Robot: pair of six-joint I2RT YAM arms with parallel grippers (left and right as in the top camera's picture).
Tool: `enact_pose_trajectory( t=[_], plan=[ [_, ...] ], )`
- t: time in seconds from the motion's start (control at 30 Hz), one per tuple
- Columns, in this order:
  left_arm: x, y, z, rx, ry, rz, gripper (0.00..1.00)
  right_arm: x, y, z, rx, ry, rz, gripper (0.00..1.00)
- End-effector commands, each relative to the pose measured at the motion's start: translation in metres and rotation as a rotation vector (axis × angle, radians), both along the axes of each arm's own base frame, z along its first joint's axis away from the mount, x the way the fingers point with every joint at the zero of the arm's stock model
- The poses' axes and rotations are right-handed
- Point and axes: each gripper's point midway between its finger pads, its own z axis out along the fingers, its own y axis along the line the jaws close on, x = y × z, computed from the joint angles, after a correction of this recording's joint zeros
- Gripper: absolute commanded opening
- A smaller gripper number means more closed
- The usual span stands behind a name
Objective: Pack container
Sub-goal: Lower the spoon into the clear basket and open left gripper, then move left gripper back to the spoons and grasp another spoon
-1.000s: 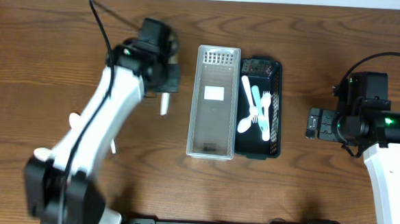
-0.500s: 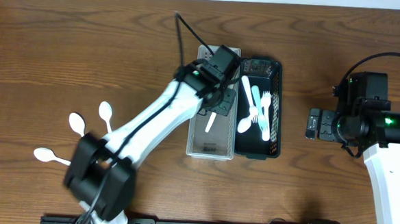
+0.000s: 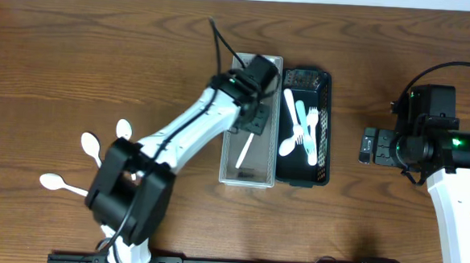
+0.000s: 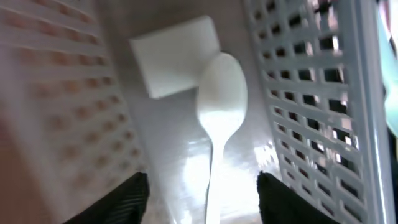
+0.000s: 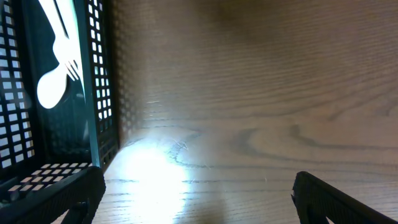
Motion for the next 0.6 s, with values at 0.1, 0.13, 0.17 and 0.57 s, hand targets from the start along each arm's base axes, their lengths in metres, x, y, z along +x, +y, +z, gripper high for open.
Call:
enact_pose_trajectory(
  t=[0.1,0.13,0.17,0.57],
  plan=[
    [0.014,0.067,0.104,-0.026,-0.215,0.118,0.66,-0.001,-0.001,0.001,0.012,-0.004,-0.02,0.99],
    [0.013,0.085,0.115,-0.002,-0.239,0.158,0.71,-0.001,-0.001,0.001,0.012,-0.004,-0.02,0.99],
    [0.01,0.112,0.129,0.036,-0.266,0.215,0.77,-0.001,-0.001,0.001,0.012,-0.004,-0.02,0.99],
    [-0.03,0.282,0.112,0.076,-0.097,0.684,0.85,-0.002,0.0,0.0,0.017,0.001,-0.019,0.99]
  ],
)
